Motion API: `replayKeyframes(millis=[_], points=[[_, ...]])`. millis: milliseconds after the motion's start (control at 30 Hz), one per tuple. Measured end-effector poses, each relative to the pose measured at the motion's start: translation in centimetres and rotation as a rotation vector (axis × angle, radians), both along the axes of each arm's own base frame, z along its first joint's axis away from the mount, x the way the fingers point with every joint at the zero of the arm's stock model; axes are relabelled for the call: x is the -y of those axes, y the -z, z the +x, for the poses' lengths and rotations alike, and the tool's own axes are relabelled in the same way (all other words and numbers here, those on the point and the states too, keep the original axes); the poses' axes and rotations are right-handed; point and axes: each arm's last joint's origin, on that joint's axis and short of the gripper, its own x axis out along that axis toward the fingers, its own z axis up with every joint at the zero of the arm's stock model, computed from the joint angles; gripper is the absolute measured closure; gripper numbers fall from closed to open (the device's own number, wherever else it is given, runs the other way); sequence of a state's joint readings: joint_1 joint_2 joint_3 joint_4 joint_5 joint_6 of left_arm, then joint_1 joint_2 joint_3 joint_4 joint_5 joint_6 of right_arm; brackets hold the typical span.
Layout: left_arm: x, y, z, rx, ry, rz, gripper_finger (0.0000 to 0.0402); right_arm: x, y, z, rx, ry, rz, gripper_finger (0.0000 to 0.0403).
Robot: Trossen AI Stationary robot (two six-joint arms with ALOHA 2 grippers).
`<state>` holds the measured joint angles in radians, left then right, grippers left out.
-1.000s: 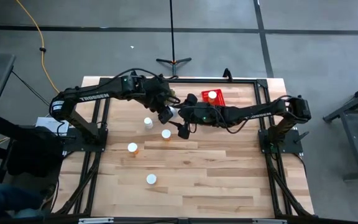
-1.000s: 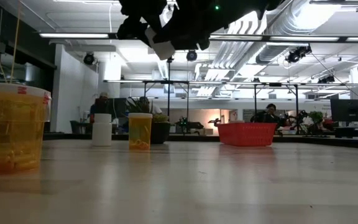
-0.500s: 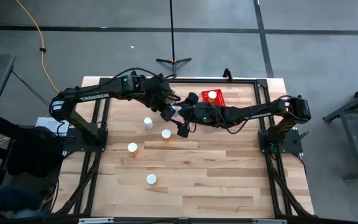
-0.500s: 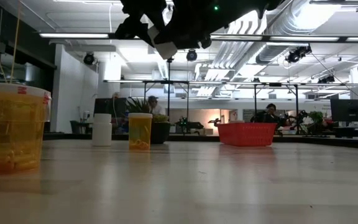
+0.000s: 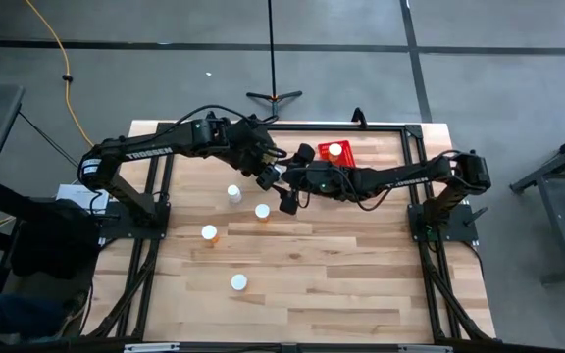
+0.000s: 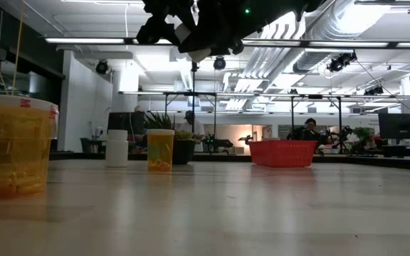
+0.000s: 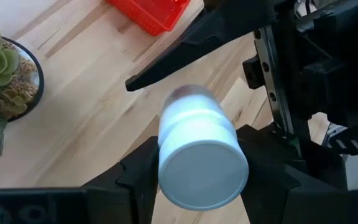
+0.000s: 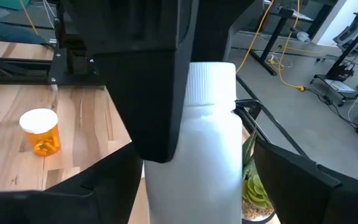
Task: Pick and place pill bottles into a basket
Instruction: Put the top white pill bottle into the bin
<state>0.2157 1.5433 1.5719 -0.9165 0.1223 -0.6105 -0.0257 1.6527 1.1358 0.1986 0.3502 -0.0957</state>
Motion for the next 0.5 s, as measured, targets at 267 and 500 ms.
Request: replayKeyframes(millis=[267, 500], points=[[0.0, -0.01, 0.01, 0.001, 0.007, 0.007, 0.0185, 0.0, -0.01, -0.01, 0.002, 0.002, 0.007, 0.0173], [-0.02, -0.01, 0.01, 0.001, 0.021, 0.02, 0.0149, -0.02, -0.01, -0.02, 0.006, 0.005, 0.019, 0.0238]])
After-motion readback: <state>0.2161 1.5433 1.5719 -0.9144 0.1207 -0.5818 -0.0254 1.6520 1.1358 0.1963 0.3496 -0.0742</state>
